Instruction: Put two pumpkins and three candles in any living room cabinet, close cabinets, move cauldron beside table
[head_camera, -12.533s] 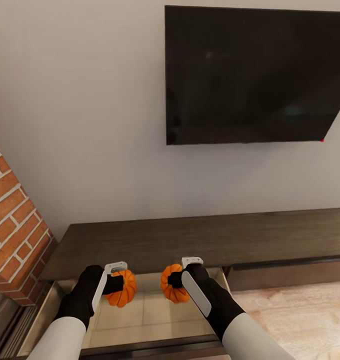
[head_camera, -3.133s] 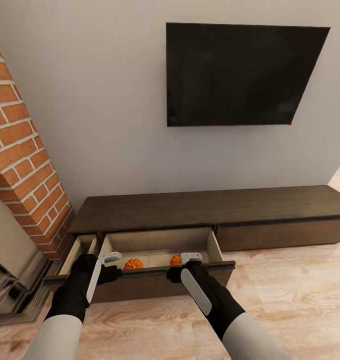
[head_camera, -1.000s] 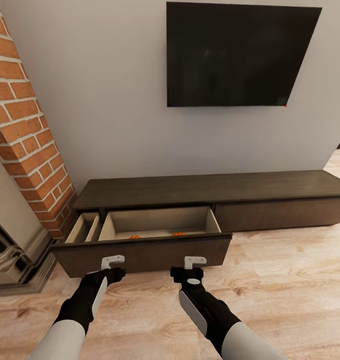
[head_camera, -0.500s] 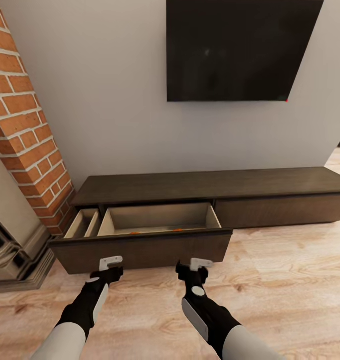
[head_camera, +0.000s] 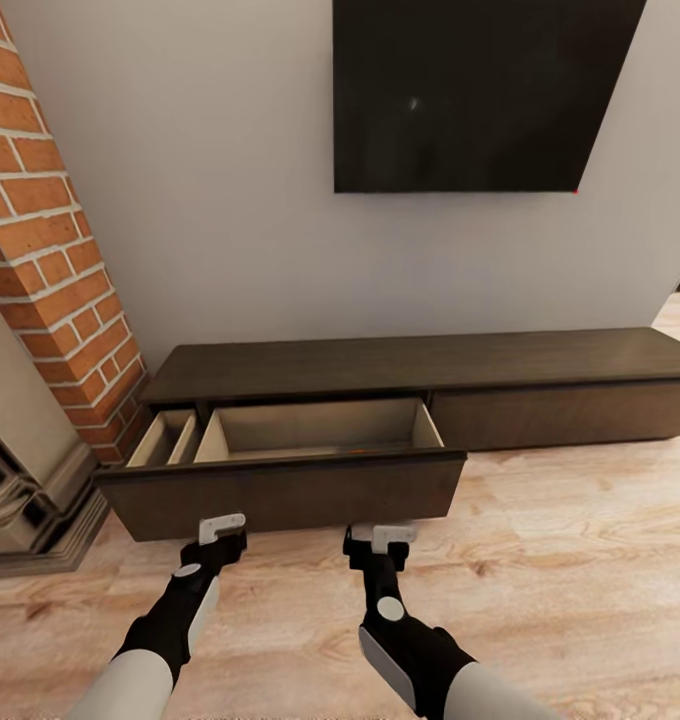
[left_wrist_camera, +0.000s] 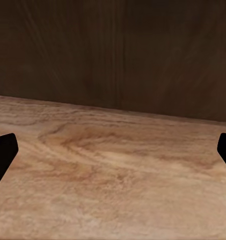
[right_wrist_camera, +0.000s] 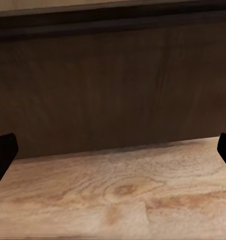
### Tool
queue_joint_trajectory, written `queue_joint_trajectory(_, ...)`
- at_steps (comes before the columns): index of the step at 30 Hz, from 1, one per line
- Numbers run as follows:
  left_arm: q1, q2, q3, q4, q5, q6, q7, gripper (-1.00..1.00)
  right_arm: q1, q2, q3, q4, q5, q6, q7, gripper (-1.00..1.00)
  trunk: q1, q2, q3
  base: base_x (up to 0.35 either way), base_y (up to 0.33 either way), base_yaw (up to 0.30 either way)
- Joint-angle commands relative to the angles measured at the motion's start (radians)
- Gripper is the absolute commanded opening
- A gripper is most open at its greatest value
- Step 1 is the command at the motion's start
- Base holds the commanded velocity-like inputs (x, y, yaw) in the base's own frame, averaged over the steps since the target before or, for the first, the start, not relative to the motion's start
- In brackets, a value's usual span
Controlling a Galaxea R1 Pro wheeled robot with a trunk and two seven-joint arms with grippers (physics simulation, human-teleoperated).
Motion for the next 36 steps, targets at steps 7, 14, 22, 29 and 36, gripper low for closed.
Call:
queue_joint_trajectory(7,0.001,0.019,-0.003,0.007,-0.002,-0.011,-0.006,1.00,0.000,0.000,0.014,0.001,0.000,0.002,0.001,1.00,0.027,-0.049,-0.022,0.000,0.000,0.000)
queue_joint_trajectory(14,0.002,0.037,-0.005,0.015,-0.002,-0.016,-0.011,1.00,0.000,0.000,0.014,0.002,0.000,0.005,0.001,1.00,0.031,-0.056,-0.025,0.000,0.000,0.000)
queue_joint_trajectory(22,0.002,0.043,-0.006,0.055,-0.014,-0.058,-0.030,1.00,0.000,0.000,0.015,0.003,0.001,0.005,0.002,1.00,0.031,-0.056,-0.025,0.000,0.000,0.000)
queue_joint_trajectory(29,0.002,0.043,-0.007,0.064,-0.018,-0.062,-0.033,1.00,0.000,0.000,0.015,0.003,-0.001,0.006,0.063,1.00,0.031,-0.056,-0.025,0.156,0.000,0.000)
queue_joint_trajectory(36,0.002,0.043,-0.007,0.065,-0.018,-0.062,-0.032,1.00,0.000,0.000,0.013,0.015,-0.002,0.008,0.076,1.00,0.031,-0.056,-0.025,0.066,0.000,0.000)
